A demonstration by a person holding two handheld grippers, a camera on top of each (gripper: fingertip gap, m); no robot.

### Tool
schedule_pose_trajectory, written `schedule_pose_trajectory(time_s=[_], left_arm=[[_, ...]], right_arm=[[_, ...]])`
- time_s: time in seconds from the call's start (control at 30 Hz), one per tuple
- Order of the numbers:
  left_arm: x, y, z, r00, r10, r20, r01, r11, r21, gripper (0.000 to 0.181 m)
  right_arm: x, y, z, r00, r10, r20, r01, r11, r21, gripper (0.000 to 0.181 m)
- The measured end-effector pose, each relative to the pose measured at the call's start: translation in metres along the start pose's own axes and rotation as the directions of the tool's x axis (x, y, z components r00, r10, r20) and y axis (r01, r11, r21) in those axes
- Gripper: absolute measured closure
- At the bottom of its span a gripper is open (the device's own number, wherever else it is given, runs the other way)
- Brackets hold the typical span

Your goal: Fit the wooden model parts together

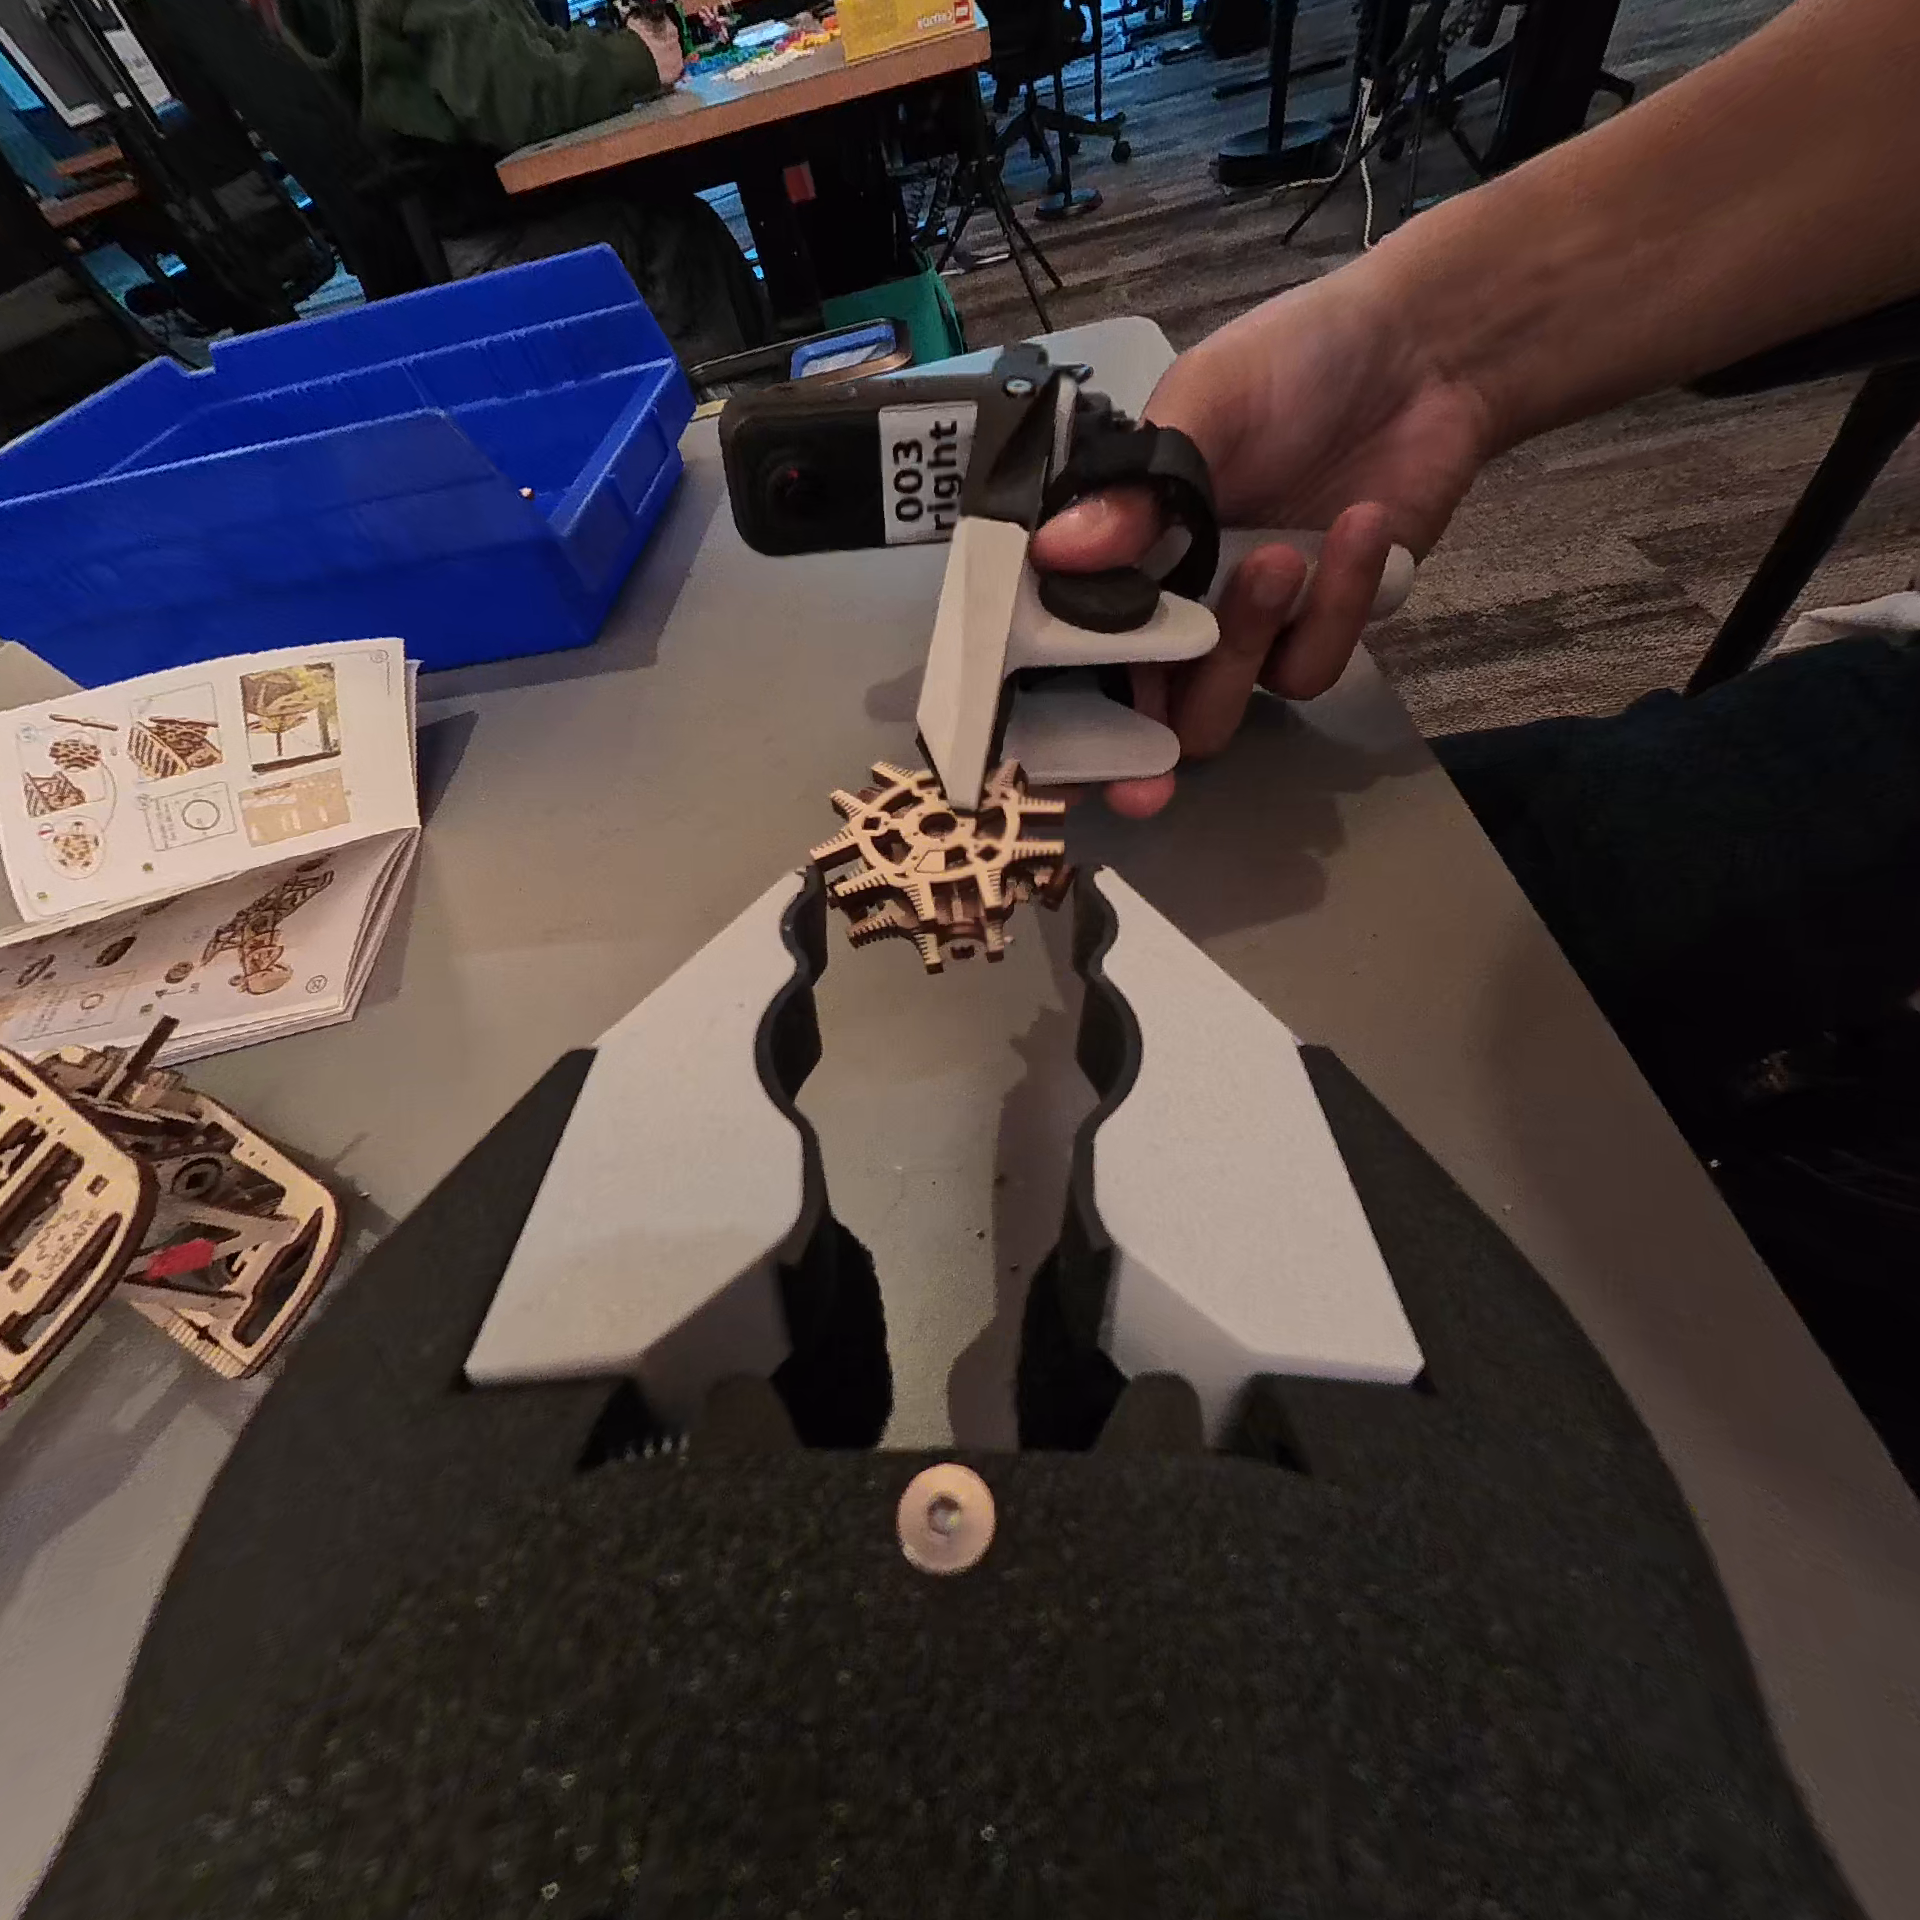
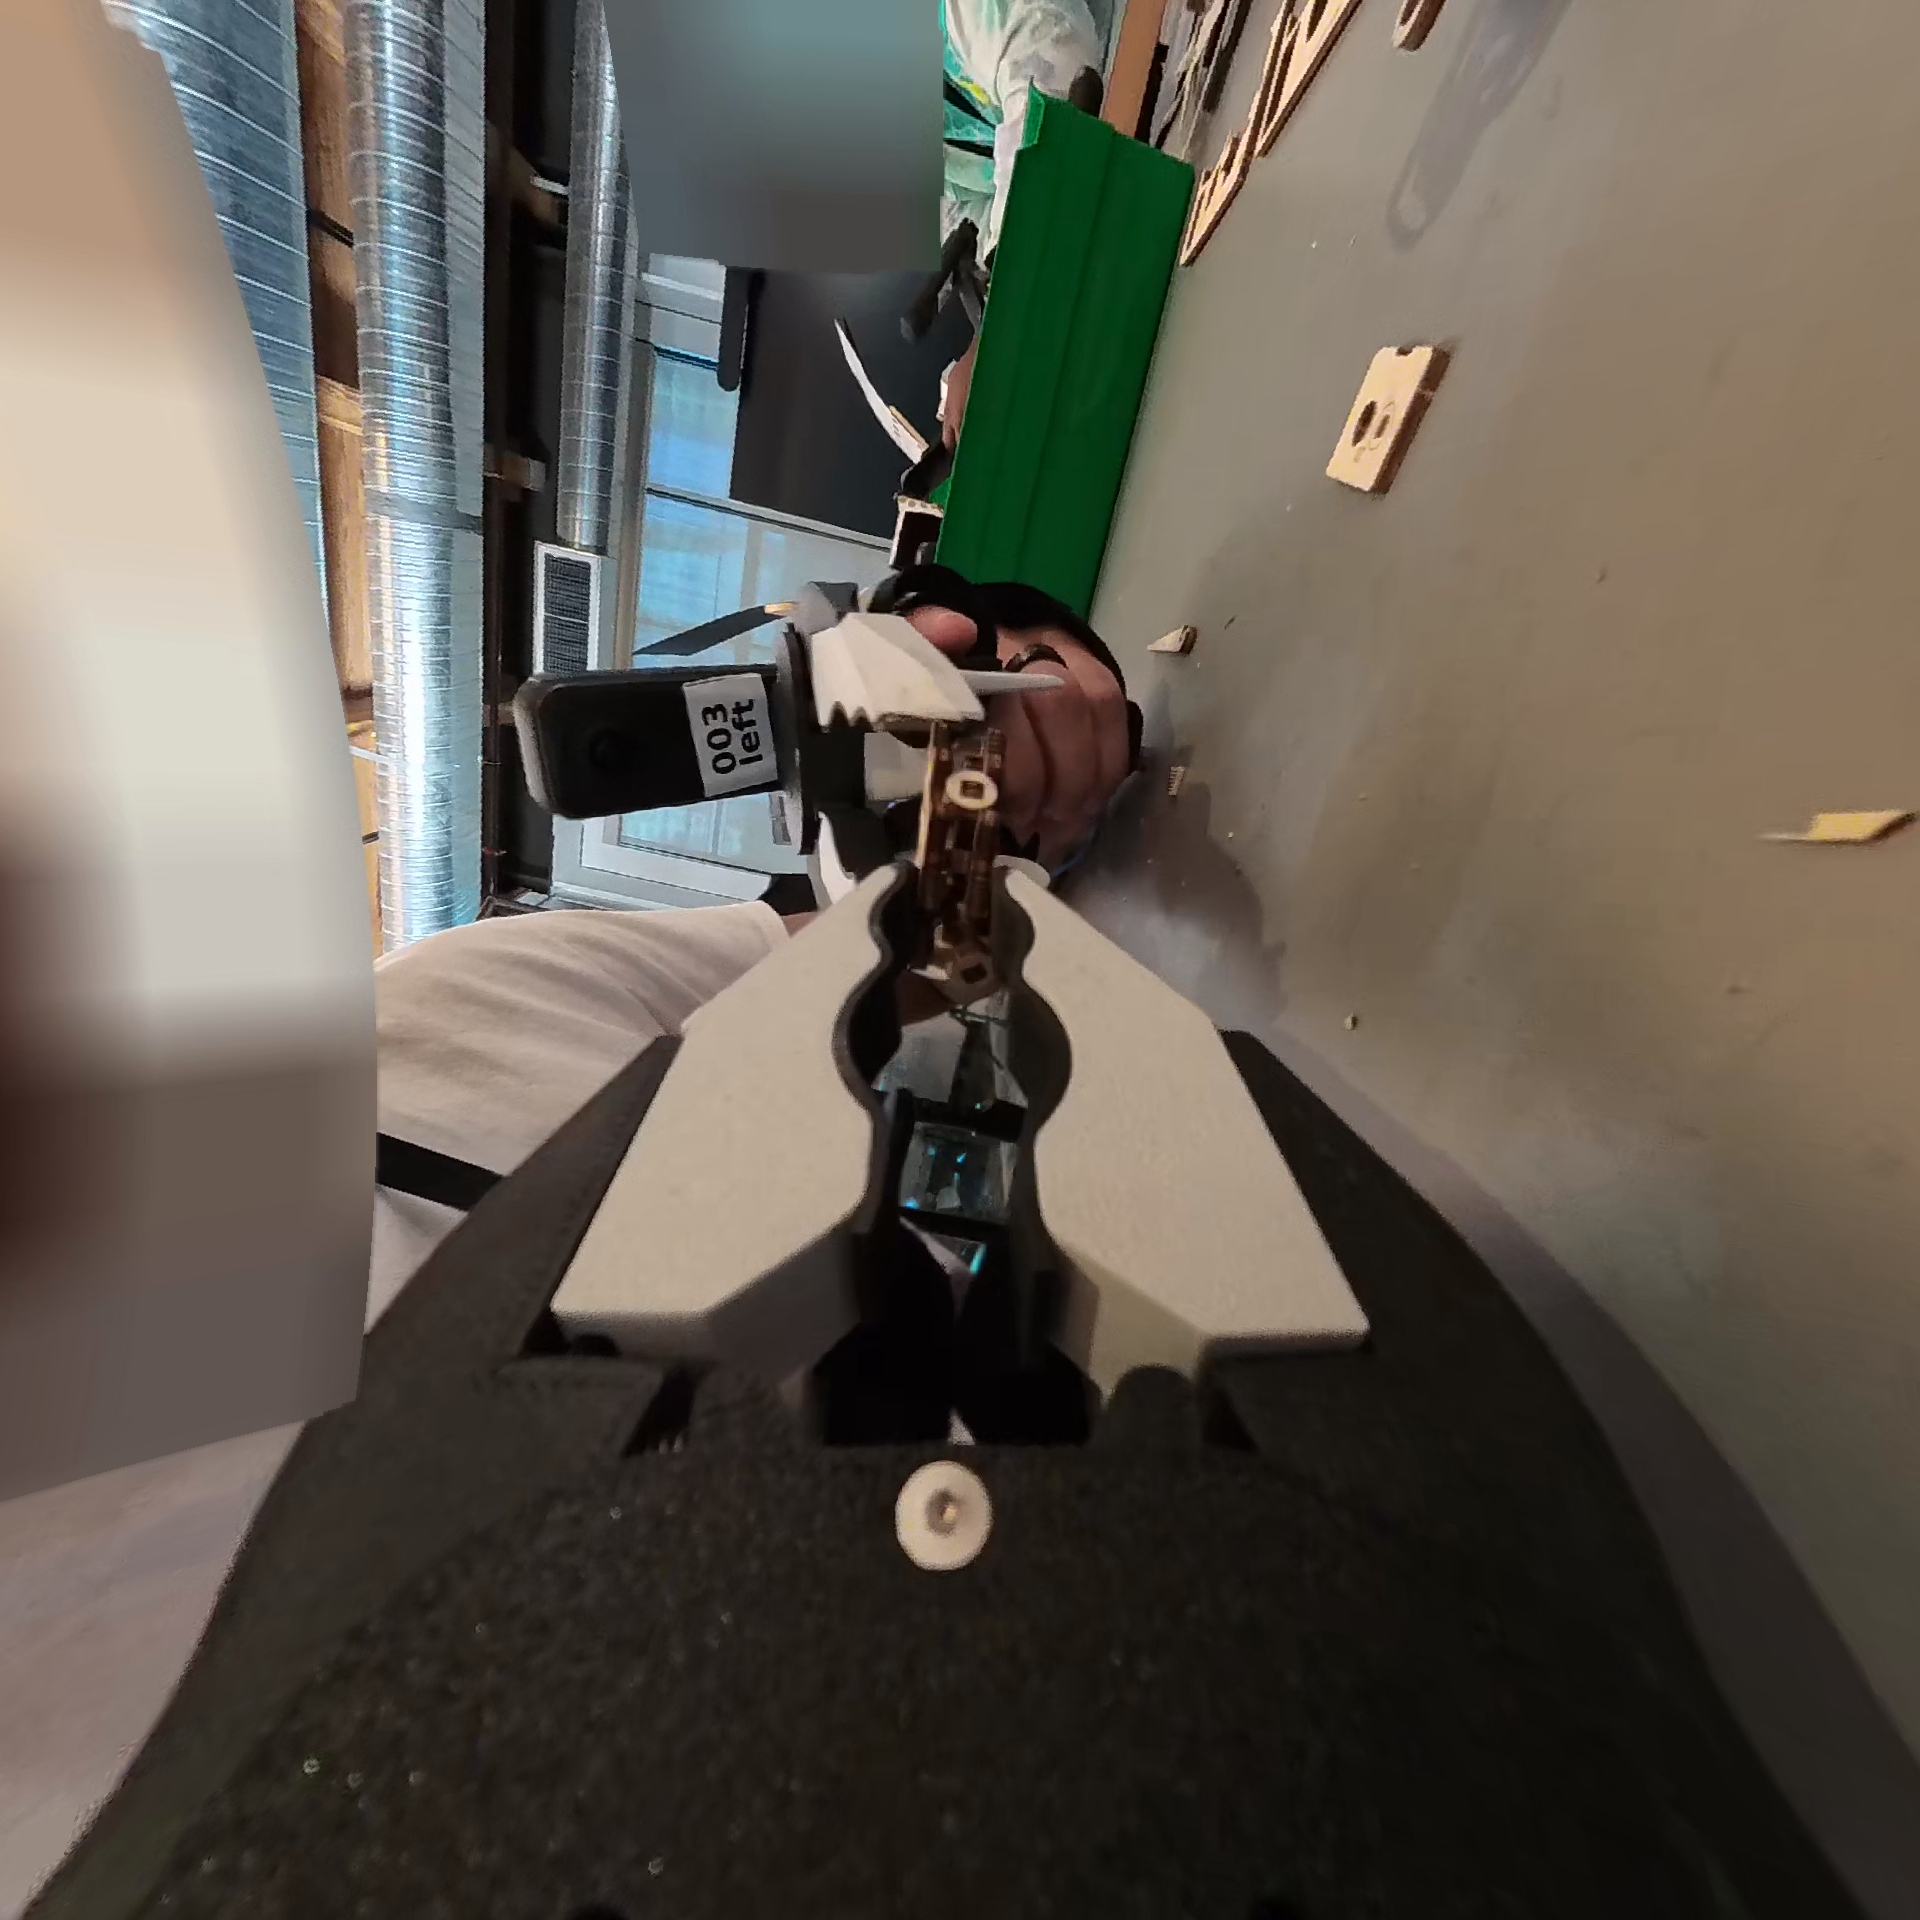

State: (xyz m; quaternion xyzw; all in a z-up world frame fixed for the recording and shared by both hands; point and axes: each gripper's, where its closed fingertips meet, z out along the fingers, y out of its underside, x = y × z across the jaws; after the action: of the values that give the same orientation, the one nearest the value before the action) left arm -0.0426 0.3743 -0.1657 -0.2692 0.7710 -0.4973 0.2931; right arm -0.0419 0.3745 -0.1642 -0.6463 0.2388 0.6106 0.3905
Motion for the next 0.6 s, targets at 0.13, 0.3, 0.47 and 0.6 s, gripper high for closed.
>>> schedule_pose_trajectory(time_s=[0.13,0.3,0.47,0.6], left_arm=[[0.0,0.0,0.0,1.0,-0.004,-0.003,0.004,1.0,-0.001,0.135],[-0.001,0.003,0.001,1.0,-0.016,-0.009,0.016,1.0,-0.01,0.125],[0.003,0.002,0.003,1.0,-0.016,-0.024,0.016,1.0,-0.003,0.115],[0.008,0.004,0.005,0.999,-0.008,-0.047,0.007,1.0,-0.02,0.119]], right_arm=[[0.001,-0.001,0.0,1.0,-0.005,-0.004,0.005,1.0,0.003,0.17],[0.004,0.0,-0.002,1.0,0.006,-0.012,-0.006,1.0,0.001,0.169],[0.003,0.007,0.001,0.999,0.036,0.002,-0.036,0.999,-0.036,0.169],[0.001,0.014,0.007,0.999,0.038,0.01,-0.037,0.997,-0.071,0.169]])
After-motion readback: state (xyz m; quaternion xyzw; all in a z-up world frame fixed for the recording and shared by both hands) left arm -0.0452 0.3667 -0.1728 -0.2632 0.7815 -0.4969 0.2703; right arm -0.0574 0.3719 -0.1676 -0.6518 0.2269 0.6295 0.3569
